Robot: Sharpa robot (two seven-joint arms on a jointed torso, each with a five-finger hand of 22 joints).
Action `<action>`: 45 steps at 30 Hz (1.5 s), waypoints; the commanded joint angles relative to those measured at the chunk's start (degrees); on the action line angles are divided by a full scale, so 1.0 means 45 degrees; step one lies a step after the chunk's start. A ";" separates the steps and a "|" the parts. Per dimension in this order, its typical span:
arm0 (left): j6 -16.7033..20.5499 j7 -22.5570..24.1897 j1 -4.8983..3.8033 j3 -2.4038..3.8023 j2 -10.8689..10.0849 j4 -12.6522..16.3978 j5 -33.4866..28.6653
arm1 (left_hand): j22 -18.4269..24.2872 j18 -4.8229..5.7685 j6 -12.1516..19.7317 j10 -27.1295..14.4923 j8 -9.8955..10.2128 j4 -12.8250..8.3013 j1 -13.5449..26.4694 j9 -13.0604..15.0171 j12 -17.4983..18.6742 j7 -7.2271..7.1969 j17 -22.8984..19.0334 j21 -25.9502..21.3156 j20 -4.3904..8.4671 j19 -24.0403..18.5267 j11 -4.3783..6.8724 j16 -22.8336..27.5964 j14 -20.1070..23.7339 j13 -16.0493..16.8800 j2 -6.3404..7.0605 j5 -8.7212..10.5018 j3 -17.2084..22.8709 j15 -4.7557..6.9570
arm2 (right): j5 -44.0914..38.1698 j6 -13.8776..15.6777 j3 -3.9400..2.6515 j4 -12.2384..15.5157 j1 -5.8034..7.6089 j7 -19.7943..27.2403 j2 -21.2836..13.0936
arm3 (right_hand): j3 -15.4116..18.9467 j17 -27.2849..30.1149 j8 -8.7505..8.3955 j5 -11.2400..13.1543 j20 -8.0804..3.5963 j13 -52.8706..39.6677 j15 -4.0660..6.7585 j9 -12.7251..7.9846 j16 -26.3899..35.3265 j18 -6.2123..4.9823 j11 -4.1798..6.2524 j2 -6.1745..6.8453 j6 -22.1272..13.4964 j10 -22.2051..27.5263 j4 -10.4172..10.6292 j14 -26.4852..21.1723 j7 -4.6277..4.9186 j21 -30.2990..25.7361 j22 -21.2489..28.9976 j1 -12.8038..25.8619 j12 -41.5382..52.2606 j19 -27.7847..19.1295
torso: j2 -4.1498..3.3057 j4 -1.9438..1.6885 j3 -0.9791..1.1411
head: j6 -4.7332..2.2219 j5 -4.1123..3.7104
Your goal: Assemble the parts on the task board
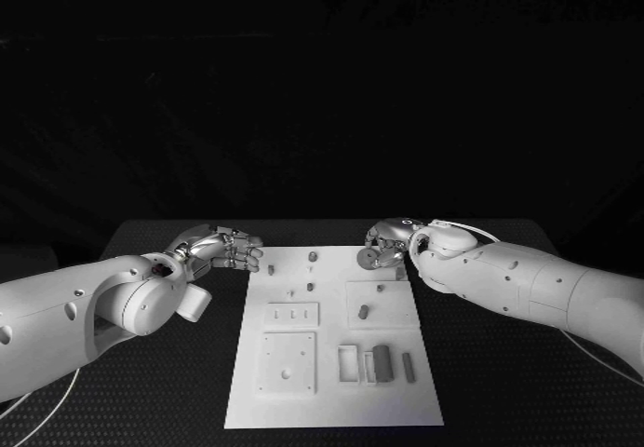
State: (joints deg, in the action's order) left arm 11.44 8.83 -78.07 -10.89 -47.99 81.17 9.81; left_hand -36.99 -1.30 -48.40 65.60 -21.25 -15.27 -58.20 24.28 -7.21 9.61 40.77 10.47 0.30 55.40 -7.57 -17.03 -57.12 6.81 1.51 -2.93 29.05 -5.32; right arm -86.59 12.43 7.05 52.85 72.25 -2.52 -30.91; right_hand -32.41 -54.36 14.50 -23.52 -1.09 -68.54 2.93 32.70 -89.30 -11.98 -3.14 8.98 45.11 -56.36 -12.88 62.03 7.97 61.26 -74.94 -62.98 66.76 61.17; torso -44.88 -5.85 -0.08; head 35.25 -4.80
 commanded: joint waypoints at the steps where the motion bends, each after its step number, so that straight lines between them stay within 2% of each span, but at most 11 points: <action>1: -0.0124 0.0133 -0.0007 0.0008 0.0031 0.0026 0.0030 | -0.0011 -0.0221 0.0047 0.0000 0.0037 0.0060 0.0012 -0.0011 0.0088 0.0053 0.0020 -0.0046 -0.0076 0.0021 -0.0040 0.0054 -0.0029 -0.0013 0.0095 0.0006 -0.0041 -0.0099 | -0.0541 -0.0247 0.0055 -0.0012 -0.0079 -0.0197 0.0057 | -0.0049 -0.0022 0.0096 0.0023 -0.0036 0.0041 0.0050 0.0061 -0.0052 -0.0671 0.0086 0.0071 0.1082 0.0131 0.0109 0.0064 0.0237 0.0037 -0.0215 -0.0005 0.0095 0.0075 | 0.0004 -0.0006 -0.0002 | 0.0014 0.0004; 8: -0.0119 0.0129 -0.0007 0.0008 0.0023 0.0005 0.0030 | -0.0013 -0.0223 0.0046 0.0002 0.0035 0.0061 0.0007 -0.0012 0.0092 0.0051 0.0024 -0.0048 -0.0075 0.0022 -0.0039 0.0057 -0.0030 -0.0013 0.0094 0.0005 -0.0039 -0.0098 | -0.0909 -0.0149 0.0090 -0.0065 -0.0100 -0.0251 0.0075 | -0.0094 -0.0042 0.0279 0.0029 -0.0052 0.0166 0.0156 0.0148 -0.0048 -0.0671 0.0208 0.0001 0.1471 0.0137 0.0190 0.0106 0.0106 0.0040 -0.0223 -0.0017 0.0178 0.0084 | 0.0000 -0.0005 -0.0004 | 0.0041 0.0005; 18: -0.0138 0.0124 -0.0006 0.0008 0.0047 -0.0015 0.0030 | -0.0016 -0.0225 0.0044 0.0007 0.0033 0.0065 -0.0001 -0.0012 0.0096 0.0048 0.0029 -0.0050 -0.0074 0.0024 -0.0038 0.0061 -0.0032 -0.0012 0.0082 0.0005 -0.0033 -0.0097 | -0.1264 0.0340 0.0133 0.0022 -0.0115 -0.0165 0.0085 | -0.0101 -0.0112 0.0641 0.0026 -0.0099 0.0415 0.0413 0.0342 -0.0031 -0.0671 0.0497 -0.0304 0.2325 0.0048 0.0339 0.0264 -0.0208 0.0066 -0.0223 0.0090 0.0296 0.0136 | -0.0001 0.0000 0.0011 | 0.0053 -0.0051; 22: -0.0143 0.0105 -0.0006 0.0008 0.0039 -0.0016 0.0030 | -0.0017 -0.0225 0.0044 0.0007 0.0032 0.0066 -0.0001 -0.0013 0.0099 0.0048 0.0031 -0.0051 -0.0075 0.0024 -0.0038 0.0063 -0.0032 -0.0012 0.0081 0.0006 -0.0033 -0.0097 | -0.1257 0.0708 0.0133 0.0054 -0.0115 -0.0179 0.0081 | -0.0122 -0.0034 0.0667 0.0024 -0.0109 0.0461 0.0457 0.0366 -0.0013 -0.0671 0.0541 -0.0461 0.2416 0.0045 0.0357 0.0218 -0.0251 0.0059 -0.0221 0.0089 0.0305 0.0134 | 0.0003 -0.0009 0.0009 | 0.0067 -0.0050; 25: -0.0151 0.0108 -0.0006 0.0008 0.0047 -0.0021 0.0030 | -0.0017 -0.0225 0.0044 0.0008 0.0032 0.0067 -0.0001 -0.0013 0.0100 0.0048 0.0032 -0.0052 -0.0075 0.0024 -0.0038 0.0064 -0.0032 -0.0012 0.0081 0.0006 -0.0033 -0.0097 | -0.1256 0.0859 0.0133 0.0085 -0.0116 -0.0176 0.0073 | -0.0111 0.0090 0.0633 0.0026 -0.0110 0.0482 0.0469 0.0358 0.0012 -0.0671 0.0541 -0.0443 0.2371 0.0057 0.0344 0.0120 -0.0246 0.0047 -0.0216 0.0104 0.0295 0.0122 | 0.0004 -0.0005 0.0009 | 0.0066 -0.0052; 28: -0.0166 0.0107 -0.0006 0.0008 0.0043 -0.0018 0.0030 | -0.0018 -0.0225 0.0046 0.0008 0.0033 0.0067 -0.0002 -0.0013 0.0102 0.0048 0.0033 -0.0053 -0.0075 0.0023 -0.0039 0.0066 -0.0032 -0.0012 0.0082 0.0006 -0.0033 -0.0098 | -0.1214 0.0809 0.0133 0.0102 -0.0116 -0.0144 0.0074 | -0.0098 0.0179 0.0568 0.0025 -0.0109 0.0520 0.0473 0.0340 0.0051 -0.0671 0.0528 -0.0385 0.2285 0.0074 0.0334 0.0052 -0.0225 0.0022 -0.0206 0.0130 0.0281 0.0106 | 0.0003 -0.0008 0.0011 | 0.0069 -0.0047; 32: -0.0156 0.0107 -0.0006 0.0008 0.0042 -0.0019 0.0030 | -0.0019 -0.0225 0.0048 0.0007 0.0033 0.0067 -0.0003 -0.0014 0.0106 0.0049 0.0036 -0.0055 -0.0076 0.0023 -0.0039 0.0068 -0.0031 -0.0012 0.0084 0.0006 -0.0033 -0.0098 | -0.1114 0.0596 0.0133 0.0101 -0.0116 -0.0122 0.0073 | -0.0110 0.0120 0.0608 0.0025 -0.0111 0.0552 0.0474 0.0369 0.0062 -0.0671 0.0541 -0.0454 0.2386 0.0068 0.0345 0.0115 -0.0248 0.0011 -0.0204 0.0129 0.0292 0.0109 | 0.0005 -0.0008 0.0016 | 0.0073 -0.0045; 40: -0.0178 0.0090 -0.0006 0.0007 0.0049 -0.0041 0.0030 | -0.0021 -0.0224 0.0052 0.0006 0.0035 0.0073 0.0002 -0.0017 0.0113 0.0055 0.0040 -0.0058 -0.0078 0.0024 -0.0042 0.0073 -0.0032 -0.0013 0.0087 0.0006 -0.0037 -0.0099 | -0.0950 0.0470 0.0133 0.0151 -0.0118 -0.0050 0.0052 | -0.0075 -0.0077 0.0837 0.0022 -0.0104 0.0685 0.0578 0.0543 0.0050 -0.0671 0.0705 -0.1117 0.2891 0.0001 0.0460 0.0337 -0.0437 0.0023 -0.0225 0.0313 0.0361 0.0125 | 0.0004 -0.0008 0.0016 | 0.0069 -0.0044; 45: -0.0178 0.0095 -0.0006 0.0007 0.0054 -0.0052 0.0030 | -0.0023 -0.0223 0.0055 0.0007 0.0036 0.0077 0.0006 -0.0018 0.0117 0.0059 0.0043 -0.0061 -0.0078 0.0023 -0.0043 0.0076 -0.0032 -0.0013 0.0088 0.0006 -0.0039 -0.0100 | -0.0931 0.0338 0.0132 0.0213 -0.0118 -0.0085 0.0042 | -0.0016 -0.0260 0.0876 0.0021 -0.0101 0.0740 0.0624 0.0587 0.0025 -0.0671 0.0759 -0.1127 0.3001 -0.0049 0.0579 0.0513 -0.0493 0.0039 -0.0227 0.0516 0.0378 0.0150 | 0.0006 -0.0007 0.0012 | 0.0079 -0.0046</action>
State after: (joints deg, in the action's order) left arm 11.43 8.79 -78.06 -10.89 -47.86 80.87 9.82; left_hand -37.02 -1.26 -48.40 65.60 -21.25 -15.13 -58.20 24.30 -7.00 9.61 40.91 10.47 0.30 55.40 -7.57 -17.03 -57.12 6.81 1.51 -2.93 28.91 -5.32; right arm -90.82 15.47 7.56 53.66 71.87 -2.95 -30.69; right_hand -32.45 -55.54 18.25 -23.45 -1.40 -65.24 5.32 34.50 -89.30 -12.04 -0.93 4.31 45.85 -57.35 -10.53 63.60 7.21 61.26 -74.94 -60.77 68.11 61.54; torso -44.86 -5.88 -0.02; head 35.61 -5.00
